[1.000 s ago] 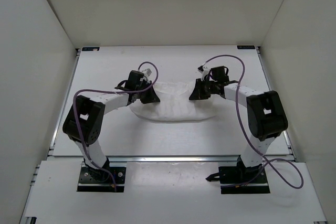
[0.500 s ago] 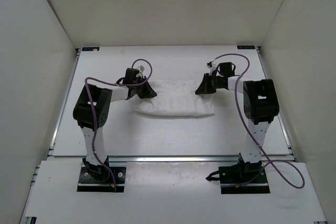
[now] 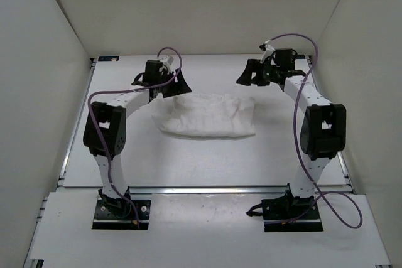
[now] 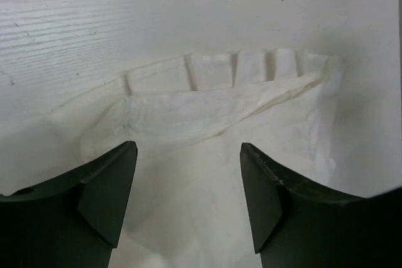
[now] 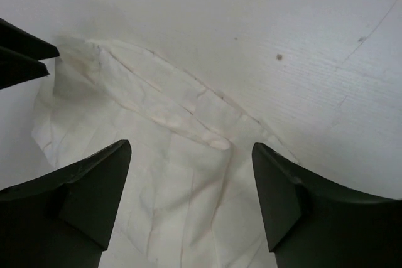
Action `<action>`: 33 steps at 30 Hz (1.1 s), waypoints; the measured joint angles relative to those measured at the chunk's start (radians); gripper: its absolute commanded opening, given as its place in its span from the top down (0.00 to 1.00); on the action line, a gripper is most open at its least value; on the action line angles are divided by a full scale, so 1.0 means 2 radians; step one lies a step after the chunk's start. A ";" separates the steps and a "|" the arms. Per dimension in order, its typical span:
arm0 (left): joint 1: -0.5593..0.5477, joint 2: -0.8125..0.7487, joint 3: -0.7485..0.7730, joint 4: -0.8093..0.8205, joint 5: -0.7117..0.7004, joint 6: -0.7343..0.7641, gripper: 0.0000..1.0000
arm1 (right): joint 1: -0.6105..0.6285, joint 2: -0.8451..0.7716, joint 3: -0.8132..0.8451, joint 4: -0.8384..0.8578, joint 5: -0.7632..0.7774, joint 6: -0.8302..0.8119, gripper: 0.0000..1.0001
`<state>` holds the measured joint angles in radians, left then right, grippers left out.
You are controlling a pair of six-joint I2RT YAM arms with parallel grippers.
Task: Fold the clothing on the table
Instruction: Fold the skirt
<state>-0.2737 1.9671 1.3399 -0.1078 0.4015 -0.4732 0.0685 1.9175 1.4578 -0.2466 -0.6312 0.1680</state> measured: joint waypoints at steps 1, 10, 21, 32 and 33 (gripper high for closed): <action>-0.002 -0.012 0.006 -0.008 -0.007 0.011 0.17 | 0.004 -0.017 0.003 -0.004 0.010 -0.006 0.20; -0.023 -0.201 -0.073 -0.062 -0.105 0.074 0.33 | 0.028 -0.138 -0.147 -0.032 0.063 -0.042 0.07; -0.029 -0.241 -0.226 -0.090 -0.167 0.078 0.34 | 0.048 -0.139 -0.237 -0.063 0.117 -0.054 0.06; -0.040 -0.194 -0.225 -0.073 -0.174 0.076 0.40 | 0.070 -0.098 -0.219 -0.061 0.152 -0.061 0.32; -0.041 -0.186 -0.224 -0.074 -0.179 0.077 0.43 | 0.071 -0.095 -0.216 -0.062 0.154 -0.060 0.37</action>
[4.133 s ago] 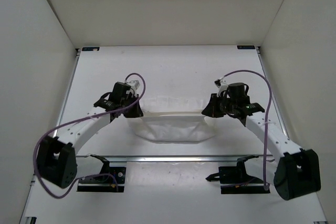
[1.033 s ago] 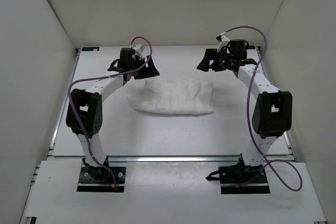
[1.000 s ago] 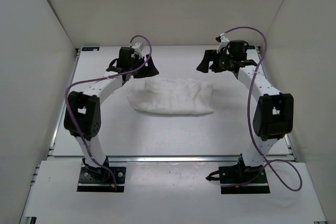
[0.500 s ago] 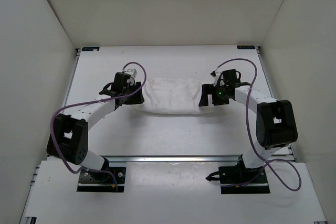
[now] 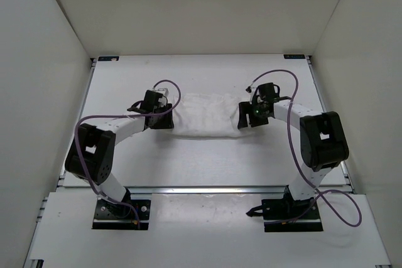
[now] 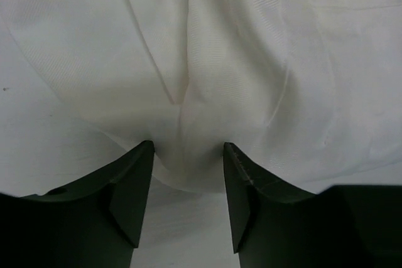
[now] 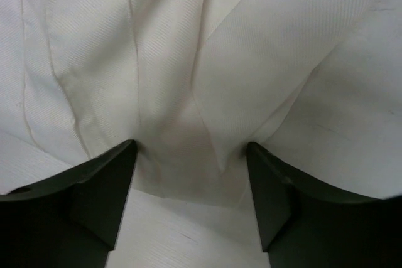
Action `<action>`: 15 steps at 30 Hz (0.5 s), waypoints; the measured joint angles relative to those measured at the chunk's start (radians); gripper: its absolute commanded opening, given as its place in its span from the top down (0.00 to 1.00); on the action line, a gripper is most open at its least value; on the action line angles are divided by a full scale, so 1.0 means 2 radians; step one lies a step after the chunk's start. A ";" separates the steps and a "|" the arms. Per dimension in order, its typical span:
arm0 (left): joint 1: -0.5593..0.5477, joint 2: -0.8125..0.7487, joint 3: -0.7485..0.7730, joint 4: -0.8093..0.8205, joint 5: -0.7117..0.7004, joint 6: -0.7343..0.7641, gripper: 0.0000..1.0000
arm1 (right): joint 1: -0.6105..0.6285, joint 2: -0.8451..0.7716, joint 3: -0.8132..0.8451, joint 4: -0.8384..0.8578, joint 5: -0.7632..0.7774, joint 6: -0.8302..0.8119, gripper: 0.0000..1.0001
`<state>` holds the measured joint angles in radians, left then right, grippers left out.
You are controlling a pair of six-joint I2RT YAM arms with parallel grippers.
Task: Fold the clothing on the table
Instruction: Fold the skirt
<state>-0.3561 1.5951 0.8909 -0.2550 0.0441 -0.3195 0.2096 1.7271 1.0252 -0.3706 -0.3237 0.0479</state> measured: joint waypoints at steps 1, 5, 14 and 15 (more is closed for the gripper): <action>-0.002 0.008 0.002 -0.001 -0.003 0.001 0.47 | 0.000 0.003 0.002 0.000 0.001 0.000 0.39; -0.013 0.040 0.016 -0.008 -0.016 0.003 0.61 | 0.000 0.014 0.011 -0.001 0.007 -0.001 0.63; -0.026 0.097 0.076 -0.026 -0.026 0.006 0.77 | -0.002 0.033 0.028 -0.007 0.006 0.000 1.00; -0.028 0.102 0.082 -0.028 -0.026 0.006 0.79 | -0.003 0.033 0.030 -0.009 0.006 -0.001 1.00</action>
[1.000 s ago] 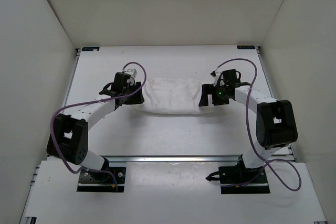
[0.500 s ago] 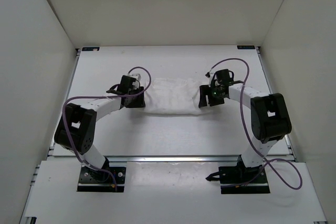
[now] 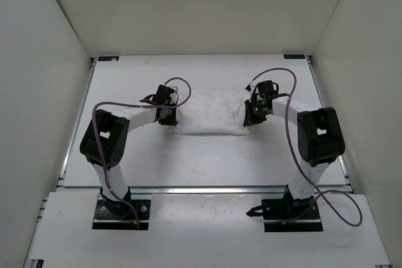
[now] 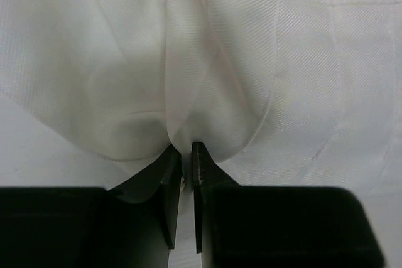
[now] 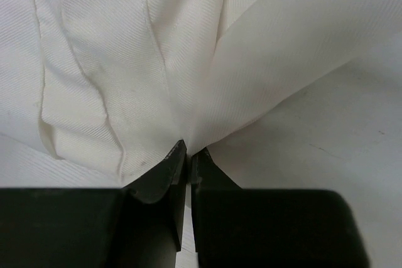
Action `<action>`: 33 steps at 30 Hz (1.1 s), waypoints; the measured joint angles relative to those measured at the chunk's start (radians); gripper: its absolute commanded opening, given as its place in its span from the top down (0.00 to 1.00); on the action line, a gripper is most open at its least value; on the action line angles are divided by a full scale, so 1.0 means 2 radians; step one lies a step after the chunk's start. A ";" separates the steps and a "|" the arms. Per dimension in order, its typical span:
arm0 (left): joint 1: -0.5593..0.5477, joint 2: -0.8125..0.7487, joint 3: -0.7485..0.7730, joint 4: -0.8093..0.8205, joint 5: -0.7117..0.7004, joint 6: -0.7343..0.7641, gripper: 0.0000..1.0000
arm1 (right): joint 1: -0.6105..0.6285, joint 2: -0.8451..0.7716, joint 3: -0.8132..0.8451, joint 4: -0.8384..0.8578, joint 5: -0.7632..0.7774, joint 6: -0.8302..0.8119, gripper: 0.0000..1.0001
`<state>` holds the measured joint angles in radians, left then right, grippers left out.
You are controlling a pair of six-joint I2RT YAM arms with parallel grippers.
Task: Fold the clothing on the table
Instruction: Fold the skirt
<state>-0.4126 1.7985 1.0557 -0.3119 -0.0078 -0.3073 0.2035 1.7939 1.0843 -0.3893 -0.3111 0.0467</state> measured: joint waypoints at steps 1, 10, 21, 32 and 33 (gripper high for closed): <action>-0.002 0.006 0.006 -0.002 0.000 0.000 0.80 | -0.002 0.000 0.004 -0.004 0.000 -0.001 1.00; -0.047 0.074 0.099 -0.028 0.022 -0.012 0.84 | -0.017 0.000 0.156 -0.087 0.013 -0.035 1.00; -0.077 0.147 0.194 -0.045 0.126 -0.049 0.86 | 0.088 -0.004 0.239 -0.101 -0.016 -0.036 1.00; -0.055 0.162 0.192 -0.030 0.204 -0.082 0.85 | 0.124 0.019 0.201 -0.064 -0.086 0.001 1.00; -0.051 0.161 0.187 -0.024 0.212 -0.086 0.84 | 0.124 0.019 0.190 -0.053 -0.095 0.008 1.00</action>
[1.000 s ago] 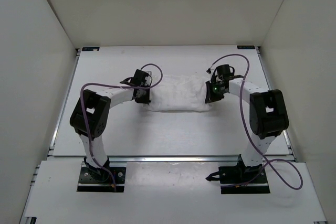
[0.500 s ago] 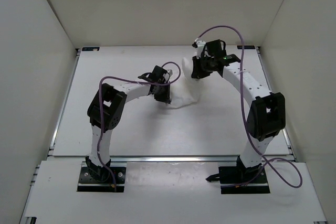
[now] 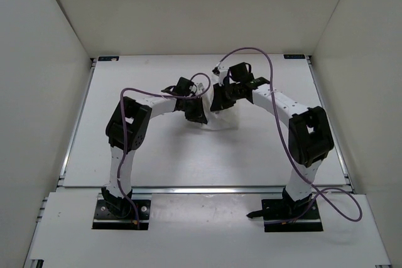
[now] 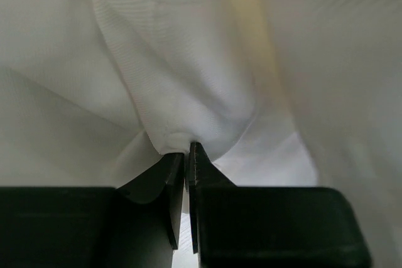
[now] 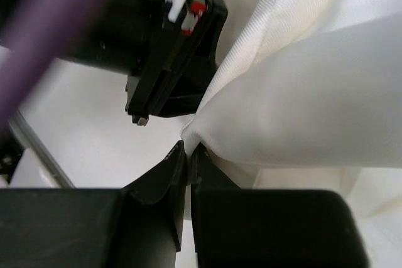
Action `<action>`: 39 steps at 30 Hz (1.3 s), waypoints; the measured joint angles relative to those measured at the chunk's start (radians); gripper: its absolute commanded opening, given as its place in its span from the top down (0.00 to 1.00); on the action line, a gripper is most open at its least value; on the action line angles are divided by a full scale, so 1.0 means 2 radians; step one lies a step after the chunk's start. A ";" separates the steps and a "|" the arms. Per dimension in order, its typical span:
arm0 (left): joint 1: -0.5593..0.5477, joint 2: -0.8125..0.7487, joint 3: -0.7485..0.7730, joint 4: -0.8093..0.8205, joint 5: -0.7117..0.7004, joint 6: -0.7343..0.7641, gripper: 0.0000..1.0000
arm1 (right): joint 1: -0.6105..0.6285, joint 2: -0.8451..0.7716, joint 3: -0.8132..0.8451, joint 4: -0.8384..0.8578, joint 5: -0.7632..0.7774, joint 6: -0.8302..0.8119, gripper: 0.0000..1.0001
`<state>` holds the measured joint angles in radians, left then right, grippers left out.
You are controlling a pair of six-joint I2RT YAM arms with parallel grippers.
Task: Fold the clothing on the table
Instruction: Fold the skirt
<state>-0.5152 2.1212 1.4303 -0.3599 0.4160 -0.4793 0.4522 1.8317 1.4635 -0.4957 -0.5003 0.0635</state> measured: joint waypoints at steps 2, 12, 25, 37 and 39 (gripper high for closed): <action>0.006 -0.001 -0.013 0.016 0.019 -0.008 0.84 | 0.000 0.002 -0.021 0.023 -0.019 0.017 1.00; 0.021 -0.012 -0.057 0.065 0.060 -0.038 0.84 | 0.014 0.074 -0.016 0.084 -0.074 0.072 0.70; 0.044 -0.043 -0.104 0.078 0.080 -0.048 0.62 | -0.026 -0.019 0.018 0.041 -0.071 0.086 0.70; 0.113 -0.236 -0.164 0.091 0.030 -0.064 0.36 | -0.066 -0.028 -0.072 0.102 -0.065 0.090 1.00; 0.122 -0.264 -0.161 0.096 0.011 -0.064 0.37 | -0.064 0.002 -0.080 0.104 -0.070 0.090 1.00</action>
<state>-0.2718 1.5932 1.1091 -0.1680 0.4381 -0.6064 0.3244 1.8355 1.3033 -0.2882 -0.6407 0.2436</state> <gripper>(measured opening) 0.636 0.001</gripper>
